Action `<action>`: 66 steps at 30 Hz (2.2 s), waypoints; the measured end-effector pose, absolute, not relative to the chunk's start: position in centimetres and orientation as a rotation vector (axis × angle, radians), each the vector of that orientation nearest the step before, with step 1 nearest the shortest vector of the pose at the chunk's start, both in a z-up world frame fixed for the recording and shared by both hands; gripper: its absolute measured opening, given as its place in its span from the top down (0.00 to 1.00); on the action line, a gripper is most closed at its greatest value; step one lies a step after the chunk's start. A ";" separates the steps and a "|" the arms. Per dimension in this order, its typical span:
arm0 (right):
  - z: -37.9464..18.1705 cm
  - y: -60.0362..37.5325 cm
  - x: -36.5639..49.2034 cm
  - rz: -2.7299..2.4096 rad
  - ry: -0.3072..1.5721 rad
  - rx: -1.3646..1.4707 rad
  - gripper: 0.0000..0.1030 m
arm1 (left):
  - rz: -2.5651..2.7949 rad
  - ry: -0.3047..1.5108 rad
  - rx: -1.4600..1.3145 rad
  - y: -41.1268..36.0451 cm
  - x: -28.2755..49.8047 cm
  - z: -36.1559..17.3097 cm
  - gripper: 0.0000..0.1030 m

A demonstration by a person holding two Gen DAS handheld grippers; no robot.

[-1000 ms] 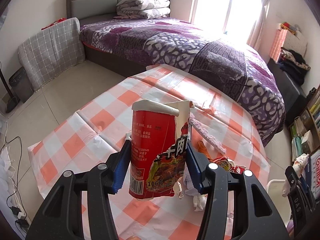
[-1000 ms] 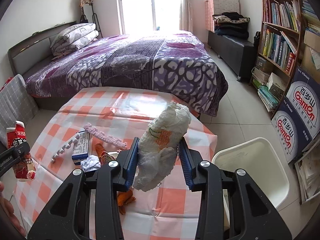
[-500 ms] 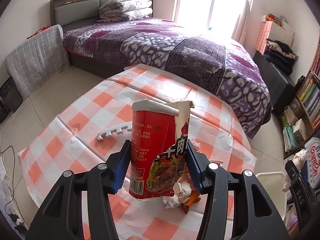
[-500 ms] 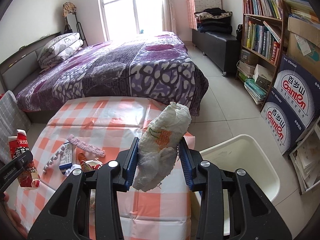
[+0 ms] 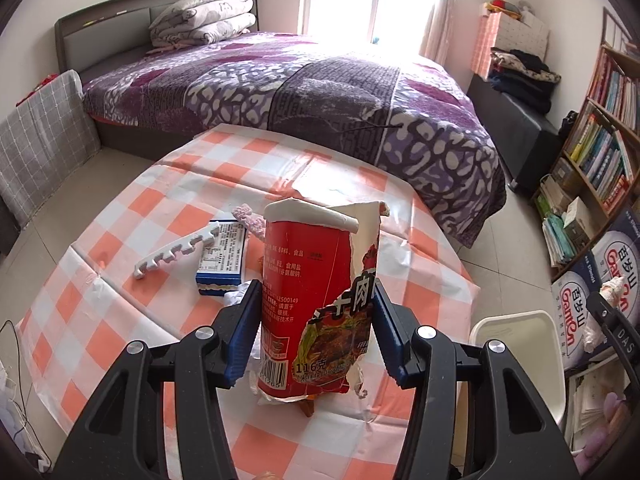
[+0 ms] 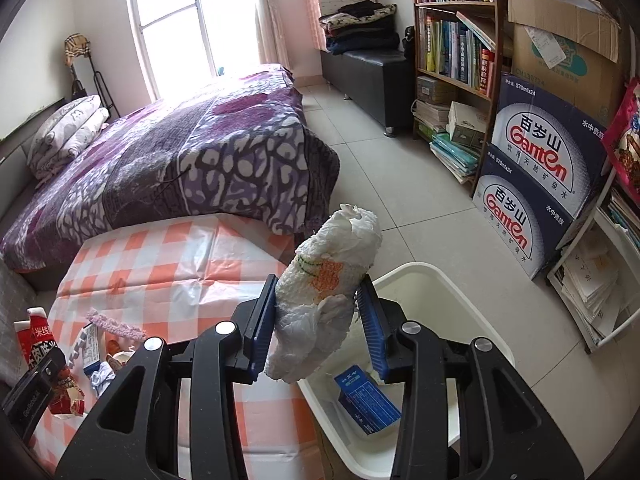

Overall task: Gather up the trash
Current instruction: 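Open the right gripper over the bin while the left gripper drops the red packet in, then grasp the crumpled white paper with the left gripper while the right gripper grasps the white plastic bag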

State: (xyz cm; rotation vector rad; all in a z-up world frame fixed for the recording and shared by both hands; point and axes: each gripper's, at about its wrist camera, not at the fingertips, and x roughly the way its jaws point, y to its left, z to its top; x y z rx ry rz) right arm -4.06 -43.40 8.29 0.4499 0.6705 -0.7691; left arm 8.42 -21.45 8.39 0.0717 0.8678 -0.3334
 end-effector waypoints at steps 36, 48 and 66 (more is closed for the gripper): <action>7.0 -53.7 -13.9 -1.044 0.594 0.722 0.12 | -0.851 1.027 0.179 -38.0 -0.6 4.9 0.48; 6.8 -53.0 -13.3 -1.034 0.608 0.714 0.08 | -0.908 1.054 0.138 -37.0 -0.4 4.8 0.26; 5.5 -47.0 -6.3 -0.888 0.754 0.607 0.07 | -0.516 1.061 0.245 -26.9 6.3 2.6 0.26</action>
